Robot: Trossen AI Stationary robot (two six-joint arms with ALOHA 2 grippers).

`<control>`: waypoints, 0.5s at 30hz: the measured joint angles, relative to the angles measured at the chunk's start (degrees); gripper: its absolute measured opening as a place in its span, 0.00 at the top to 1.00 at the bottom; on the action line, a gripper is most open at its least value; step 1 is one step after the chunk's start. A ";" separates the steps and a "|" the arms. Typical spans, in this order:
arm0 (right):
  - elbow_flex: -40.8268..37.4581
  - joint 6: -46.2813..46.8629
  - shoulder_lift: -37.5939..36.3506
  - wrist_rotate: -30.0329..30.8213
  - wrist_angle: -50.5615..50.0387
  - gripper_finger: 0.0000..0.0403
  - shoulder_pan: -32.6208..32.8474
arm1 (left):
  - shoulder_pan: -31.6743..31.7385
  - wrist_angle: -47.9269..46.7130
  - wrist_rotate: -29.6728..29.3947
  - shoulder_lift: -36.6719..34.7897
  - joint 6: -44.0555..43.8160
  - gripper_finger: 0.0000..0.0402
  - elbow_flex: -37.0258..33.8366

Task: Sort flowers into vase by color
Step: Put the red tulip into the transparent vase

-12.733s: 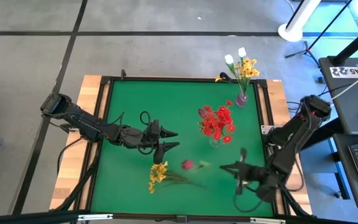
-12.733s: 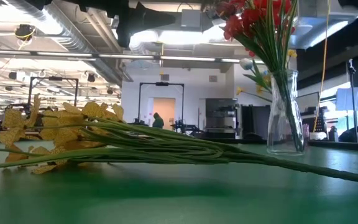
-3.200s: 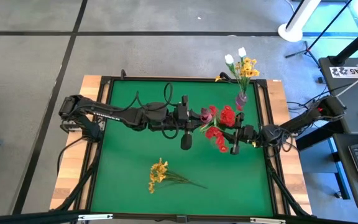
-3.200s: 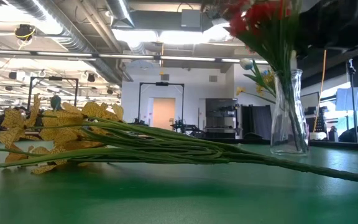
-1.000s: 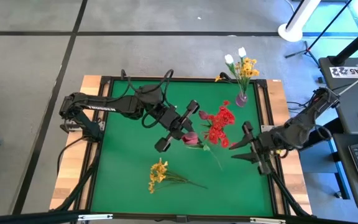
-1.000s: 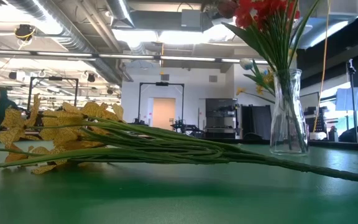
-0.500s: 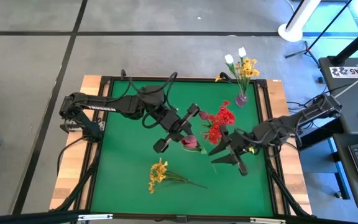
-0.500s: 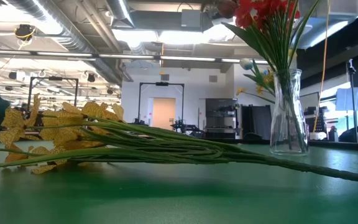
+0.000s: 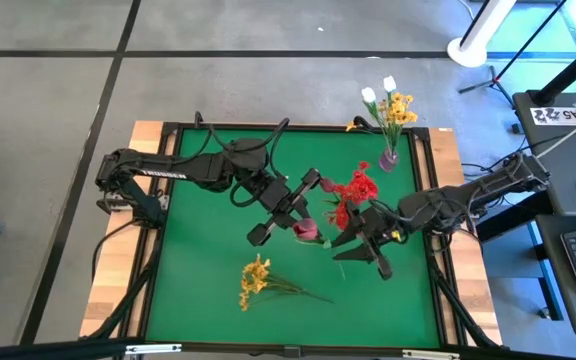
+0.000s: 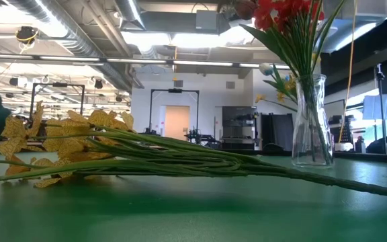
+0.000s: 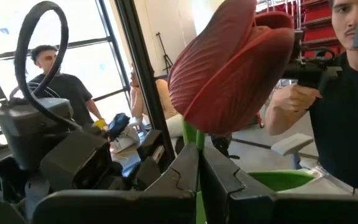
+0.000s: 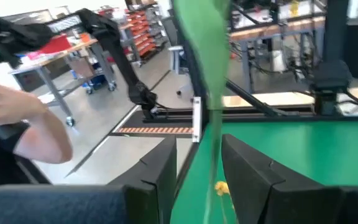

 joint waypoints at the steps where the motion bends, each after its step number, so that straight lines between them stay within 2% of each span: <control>1: 0.00 0.16 0.18 0.00 -0.18 0.69 -0.67 | 0.01 -0.01 -0.02 0.00 0.02 1.00 0.00; 9: -0.02 1.03 1.90 -2.45 -0.09 0.69 -2.86 | -0.40 -1.26 -0.07 0.00 -0.02 1.00 0.00; 12: -0.04 0.65 2.07 -2.56 -0.28 0.75 -2.83 | -0.38 -1.76 -0.07 0.00 -0.04 1.00 0.00; 15: -0.04 -0.17 2.08 -2.59 -0.23 0.85 -2.83 | -0.38 -2.29 -0.11 0.00 -0.10 1.00 0.00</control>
